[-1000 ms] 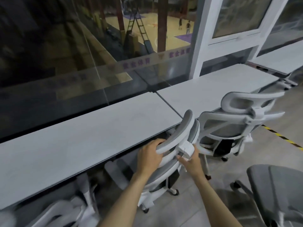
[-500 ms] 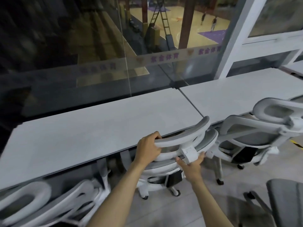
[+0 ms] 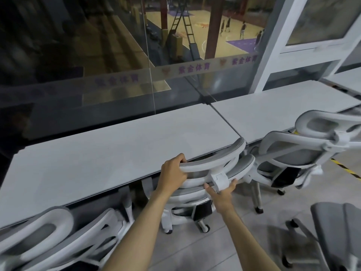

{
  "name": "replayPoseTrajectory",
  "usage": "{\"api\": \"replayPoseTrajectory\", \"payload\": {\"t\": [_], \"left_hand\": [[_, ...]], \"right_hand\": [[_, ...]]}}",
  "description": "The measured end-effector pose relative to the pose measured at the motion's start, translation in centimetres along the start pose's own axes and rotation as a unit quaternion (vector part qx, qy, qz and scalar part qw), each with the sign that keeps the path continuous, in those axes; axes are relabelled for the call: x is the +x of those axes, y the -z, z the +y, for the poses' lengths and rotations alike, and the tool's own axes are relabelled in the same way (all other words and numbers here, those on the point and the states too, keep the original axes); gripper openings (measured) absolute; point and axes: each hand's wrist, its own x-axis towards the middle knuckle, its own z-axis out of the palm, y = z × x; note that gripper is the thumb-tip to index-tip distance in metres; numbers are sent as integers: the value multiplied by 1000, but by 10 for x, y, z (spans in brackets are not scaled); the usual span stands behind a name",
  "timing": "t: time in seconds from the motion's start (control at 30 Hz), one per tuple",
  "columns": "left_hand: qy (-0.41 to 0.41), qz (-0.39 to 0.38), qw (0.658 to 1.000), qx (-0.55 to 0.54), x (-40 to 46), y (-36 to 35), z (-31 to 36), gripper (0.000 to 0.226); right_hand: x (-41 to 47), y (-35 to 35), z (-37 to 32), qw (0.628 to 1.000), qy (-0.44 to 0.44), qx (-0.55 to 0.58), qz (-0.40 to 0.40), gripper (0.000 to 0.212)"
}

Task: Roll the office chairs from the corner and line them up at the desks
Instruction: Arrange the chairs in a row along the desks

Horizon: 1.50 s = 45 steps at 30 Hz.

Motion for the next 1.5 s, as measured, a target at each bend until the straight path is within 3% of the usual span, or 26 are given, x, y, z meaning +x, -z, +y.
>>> {"api": "replayPoseTrajectory", "payload": {"t": [0.2, 0.4, 0.57, 0.63, 0.77, 0.87, 0.97, 1.13, 1.37, 1.5], "left_hand": [[-4, -17, 1000, -5, 14, -4, 2, 33], [-6, -81, 996, -39, 15, -2, 6, 30], [-118, -131, 984, 40, 25, 3, 29, 49], [-168, -123, 976, 58, 30, -7, 53, 55], [-240, -123, 954, 129, 45, -54, 97, 47], [-289, -71, 937, 180, 61, -95, 123, 31], [-316, -42, 934, 163, 76, -142, 156, 13], [-276, -173, 945, -22, 78, -238, 224, 18], [-277, -321, 905, -24, 48, -389, 322, 20], [-294, -413, 862, -1, 22, -466, 371, 22]], "right_hand": [[13, 4, -13, 1000, -8, 11, 4, 149], [12, 9, -10, 999, 7, 43, 2, 141], [9, 48, -17, 997, -6, -31, -71, 139], [11, 74, -16, 995, 21, -77, -56, 138], [18, 129, -17, 987, 56, -151, -3, 125], [33, 179, -12, 982, 61, -171, 49, 87], [46, 237, -5, 980, 50, -152, 120, 68], [59, 358, 19, 964, -2, -74, 255, 53], [36, 517, 20, 897, 46, -148, 414, 44], [10, 584, 21, 811, 59, -204, 545, 34]]}}
